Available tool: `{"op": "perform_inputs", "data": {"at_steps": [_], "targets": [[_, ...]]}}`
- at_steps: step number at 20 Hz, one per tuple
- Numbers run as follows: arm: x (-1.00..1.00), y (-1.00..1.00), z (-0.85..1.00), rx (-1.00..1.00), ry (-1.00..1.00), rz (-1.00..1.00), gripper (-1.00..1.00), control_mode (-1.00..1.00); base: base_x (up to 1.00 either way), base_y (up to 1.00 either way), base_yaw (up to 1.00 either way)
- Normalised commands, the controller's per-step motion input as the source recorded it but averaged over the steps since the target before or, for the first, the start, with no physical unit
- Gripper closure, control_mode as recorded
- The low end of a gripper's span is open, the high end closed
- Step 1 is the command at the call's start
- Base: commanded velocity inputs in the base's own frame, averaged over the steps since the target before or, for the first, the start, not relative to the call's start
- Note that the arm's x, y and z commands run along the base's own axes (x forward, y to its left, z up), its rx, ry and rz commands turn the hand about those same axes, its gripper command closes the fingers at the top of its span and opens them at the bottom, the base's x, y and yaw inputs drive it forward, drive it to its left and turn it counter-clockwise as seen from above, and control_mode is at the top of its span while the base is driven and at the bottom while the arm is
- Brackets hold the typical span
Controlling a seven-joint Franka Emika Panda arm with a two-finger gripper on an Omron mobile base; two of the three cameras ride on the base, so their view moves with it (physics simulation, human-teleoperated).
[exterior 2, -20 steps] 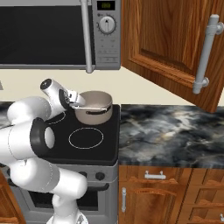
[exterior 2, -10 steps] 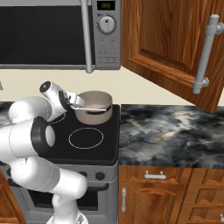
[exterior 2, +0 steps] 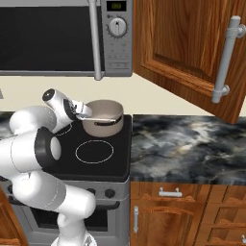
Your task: Open the cabinet and move the ladle to the pot. Then close the cabinet.
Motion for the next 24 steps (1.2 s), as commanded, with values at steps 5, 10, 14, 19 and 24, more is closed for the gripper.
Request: {"op": "perform_inputs", "data": {"at_steps": [5, 10, 14, 19, 24], "targets": [[0.01, 0.07, 0.12, 0.0, 0.0, 0.0, 1.0, -1.0, 0.0, 0.0, 0.0], [0.03, 0.03, 0.23, 0.0, 0.0, -0.02, 1.0, -1.0, 0.0, 0.0, 0.0], [0.2, 0.0, 0.07, 0.0, 0.0, -0.02, 1.0, -1.0, 0.0, 0.0, 0.0], [0.3, 0.0, 0.0, 0.0, 0.0, -0.02, 1.0, -1.0, 0.0, 0.0, 0.0], [0.34, 0.0, 0.0, 0.0, 0.0, -0.01, 1.0, -1.0, 0.0, 0.0, 0.0]]}}
